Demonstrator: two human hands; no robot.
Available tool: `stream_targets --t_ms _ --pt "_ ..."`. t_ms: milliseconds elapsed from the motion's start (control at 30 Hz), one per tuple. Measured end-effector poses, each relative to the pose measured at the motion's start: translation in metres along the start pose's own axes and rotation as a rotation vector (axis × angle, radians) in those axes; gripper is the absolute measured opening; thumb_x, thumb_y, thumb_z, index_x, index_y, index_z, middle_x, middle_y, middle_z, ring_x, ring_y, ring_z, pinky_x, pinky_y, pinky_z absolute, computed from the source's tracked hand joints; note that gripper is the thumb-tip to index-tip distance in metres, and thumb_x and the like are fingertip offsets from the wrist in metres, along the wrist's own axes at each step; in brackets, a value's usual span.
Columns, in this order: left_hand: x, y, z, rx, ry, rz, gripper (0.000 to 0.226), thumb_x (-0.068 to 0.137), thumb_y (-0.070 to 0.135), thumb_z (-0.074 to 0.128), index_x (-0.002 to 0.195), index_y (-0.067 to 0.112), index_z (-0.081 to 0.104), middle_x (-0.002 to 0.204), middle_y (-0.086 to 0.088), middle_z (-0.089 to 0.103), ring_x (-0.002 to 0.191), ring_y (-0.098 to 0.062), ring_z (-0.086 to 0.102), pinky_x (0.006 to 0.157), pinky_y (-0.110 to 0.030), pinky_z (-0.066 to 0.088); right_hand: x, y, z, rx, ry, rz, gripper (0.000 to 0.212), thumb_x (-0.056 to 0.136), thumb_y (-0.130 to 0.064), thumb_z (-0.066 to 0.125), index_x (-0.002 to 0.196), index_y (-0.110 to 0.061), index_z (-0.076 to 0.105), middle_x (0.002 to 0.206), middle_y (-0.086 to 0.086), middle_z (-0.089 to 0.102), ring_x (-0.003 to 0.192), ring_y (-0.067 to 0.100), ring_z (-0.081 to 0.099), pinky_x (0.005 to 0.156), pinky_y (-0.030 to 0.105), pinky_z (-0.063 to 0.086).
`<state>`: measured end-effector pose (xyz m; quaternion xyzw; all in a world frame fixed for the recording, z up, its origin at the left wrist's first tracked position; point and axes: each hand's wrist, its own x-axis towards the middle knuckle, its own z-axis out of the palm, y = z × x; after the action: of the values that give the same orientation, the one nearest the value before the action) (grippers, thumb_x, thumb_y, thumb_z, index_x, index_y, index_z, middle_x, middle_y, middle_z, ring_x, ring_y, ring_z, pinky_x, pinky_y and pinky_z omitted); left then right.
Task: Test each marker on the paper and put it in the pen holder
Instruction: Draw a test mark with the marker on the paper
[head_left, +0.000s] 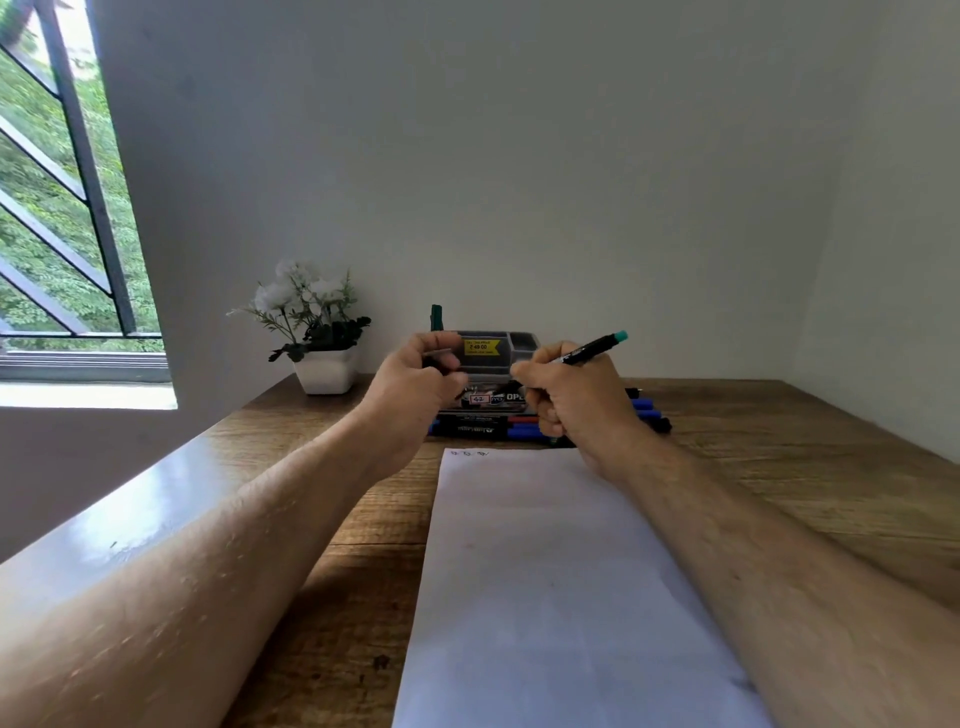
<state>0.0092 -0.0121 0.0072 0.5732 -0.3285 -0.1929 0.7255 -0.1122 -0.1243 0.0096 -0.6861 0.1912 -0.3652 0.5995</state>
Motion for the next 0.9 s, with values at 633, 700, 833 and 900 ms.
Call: stream_targets --t_ms 633,700,833,900 --pt "-0.003 0.007 0.001 -0.366 0.071 -0.164 0.030 0.101 -0.008 0.039 0.112 -0.002 0.066 0.116 -0.018 0.063 0.106 -0.028 0.065 0.068 -0.025 0.062 -0.003 -0.001 0.002 0.150 -0.126 -0.097 0.013 0.099 -0.011 0.052 0.087 -0.009 0.056 0.092 0.025 0.074 0.044 0.016 0.051 0.042 0.026 0.044" --pt "-0.002 0.006 0.000 -0.381 0.076 -0.172 0.028 0.101 -0.006 0.040 0.116 0.000 0.063 0.115 -0.018 0.064 0.106 -0.029 0.066 0.067 -0.025 0.062 -0.003 -0.001 0.001 0.144 -0.125 -0.103 0.012 0.098 -0.012 0.056 0.087 -0.009 0.059 0.091 0.023 0.075 0.041 0.015 0.052 0.041 0.025 0.045" --pt "0.000 0.005 -0.008 -0.430 0.096 -0.178 0.018 0.101 0.004 0.049 0.117 0.002 0.057 0.112 -0.024 0.069 0.087 -0.024 0.074 0.055 -0.021 0.058 -0.003 -0.001 0.000 0.106 -0.114 -0.153 0.006 0.090 -0.007 0.068 0.092 -0.010 0.072 0.077 0.016 0.072 0.039 0.014 0.050 0.038 0.022 0.044" --pt "0.000 0.005 -0.010 -0.444 0.116 -0.163 0.023 0.100 0.010 0.054 0.119 -0.001 0.058 0.103 -0.023 0.071 0.073 -0.019 0.075 0.051 -0.018 0.056 -0.005 -0.001 0.001 0.137 -0.148 -0.137 0.014 0.089 -0.004 0.068 0.098 -0.011 0.076 0.077 0.015 0.070 0.046 0.016 0.054 0.041 0.025 0.047"
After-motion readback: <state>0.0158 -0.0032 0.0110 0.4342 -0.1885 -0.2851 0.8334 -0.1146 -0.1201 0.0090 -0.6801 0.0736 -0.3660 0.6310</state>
